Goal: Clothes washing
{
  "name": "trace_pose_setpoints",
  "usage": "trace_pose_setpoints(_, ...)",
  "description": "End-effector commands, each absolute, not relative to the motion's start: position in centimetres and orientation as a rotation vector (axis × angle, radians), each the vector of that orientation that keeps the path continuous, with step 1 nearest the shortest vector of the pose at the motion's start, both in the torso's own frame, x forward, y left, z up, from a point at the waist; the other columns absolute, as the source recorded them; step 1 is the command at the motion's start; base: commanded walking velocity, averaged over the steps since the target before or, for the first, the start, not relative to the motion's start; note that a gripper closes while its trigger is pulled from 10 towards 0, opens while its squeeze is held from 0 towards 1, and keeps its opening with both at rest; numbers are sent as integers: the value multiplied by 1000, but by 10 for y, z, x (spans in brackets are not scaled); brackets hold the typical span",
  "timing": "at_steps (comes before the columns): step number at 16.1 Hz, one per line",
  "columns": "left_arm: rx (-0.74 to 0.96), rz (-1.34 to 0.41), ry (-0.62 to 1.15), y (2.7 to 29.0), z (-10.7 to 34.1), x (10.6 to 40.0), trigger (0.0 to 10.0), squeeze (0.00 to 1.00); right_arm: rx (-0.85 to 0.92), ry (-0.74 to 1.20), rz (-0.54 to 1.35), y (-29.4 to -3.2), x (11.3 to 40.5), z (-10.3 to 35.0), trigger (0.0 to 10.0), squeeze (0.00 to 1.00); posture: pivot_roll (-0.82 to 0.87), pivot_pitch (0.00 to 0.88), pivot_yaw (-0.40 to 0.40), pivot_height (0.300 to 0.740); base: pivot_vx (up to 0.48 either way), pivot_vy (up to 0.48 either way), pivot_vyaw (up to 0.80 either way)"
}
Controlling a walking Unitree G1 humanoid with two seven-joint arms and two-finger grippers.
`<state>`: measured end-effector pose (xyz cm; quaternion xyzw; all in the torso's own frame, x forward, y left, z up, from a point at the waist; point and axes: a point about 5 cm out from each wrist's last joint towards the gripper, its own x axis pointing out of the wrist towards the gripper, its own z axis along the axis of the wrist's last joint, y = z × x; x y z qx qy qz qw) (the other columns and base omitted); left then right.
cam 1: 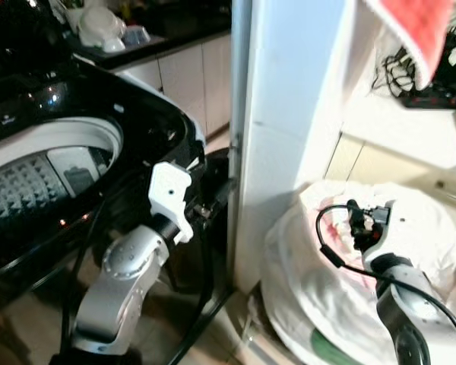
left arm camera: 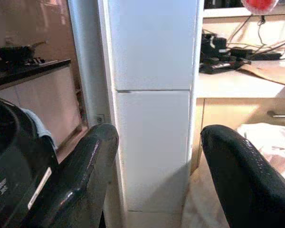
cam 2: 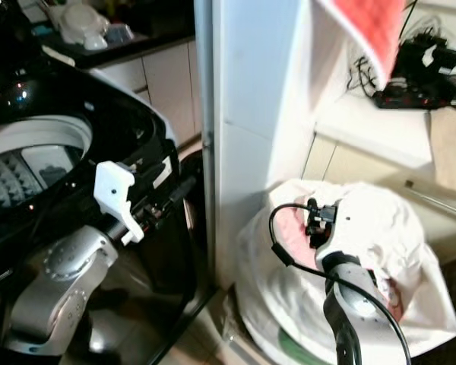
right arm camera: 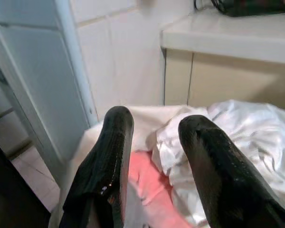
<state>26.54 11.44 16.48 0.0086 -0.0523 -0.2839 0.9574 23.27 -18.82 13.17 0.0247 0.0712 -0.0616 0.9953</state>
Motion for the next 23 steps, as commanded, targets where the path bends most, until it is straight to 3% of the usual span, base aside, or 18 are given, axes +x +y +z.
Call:
trace_pose_setpoints(1,45,-565,-110,120,166,268,10000,0,53,153,-121,-184,231,132,10000,0,-138,0,17,740,0,-296,0)
trace_pose_setpoints(5,47,-560,-105,123,167,271,10000,0,-7,203,-120,-196,238,132,10000,0,-141,0,24,740,0,0,0)
trace_pose_setpoints(6,61,-580,-114,121,168,270,10000,0,-21,230,-95,-201,244,128,10000,1000,-140,0,27,740,0,0,0)
trace_pose_setpoints(9,84,-612,-115,118,168,271,10000,0,-76,305,-59,-215,270,114,10000,1000,-137,0,40,740,0,0,0)
trace_pose_setpoints(12,90,-669,-123,114,176,269,10000,0,-108,332,-64,-244,316,104,10000,1000,-95,20,40,740,0,0,0)
trace_pose_setpoints(19,96,-829,-85,120,195,248,10000,0,-123,427,-8,-255,349,91,10000,1000,50,155,7,740,0,0,0)
trace_pose_setpoints(20,91,-942,-48,116,196,233,10000,0,-213,500,-24,-256,348,84,10000,894,64,174,9,740,0,0,0)
trace_pose_setpoints(21,89,-988,-23,114,196,226,10000,0,-243,523,-54,-258,346,80,10000,0,77,178,10,740,0,0,0)
trace_pose_setpoints(23,81,-1005,-2,114,195,219,10000,0,-245,534,-50,-257,345,76,10000,0,86,178,11,740,0,0,0)
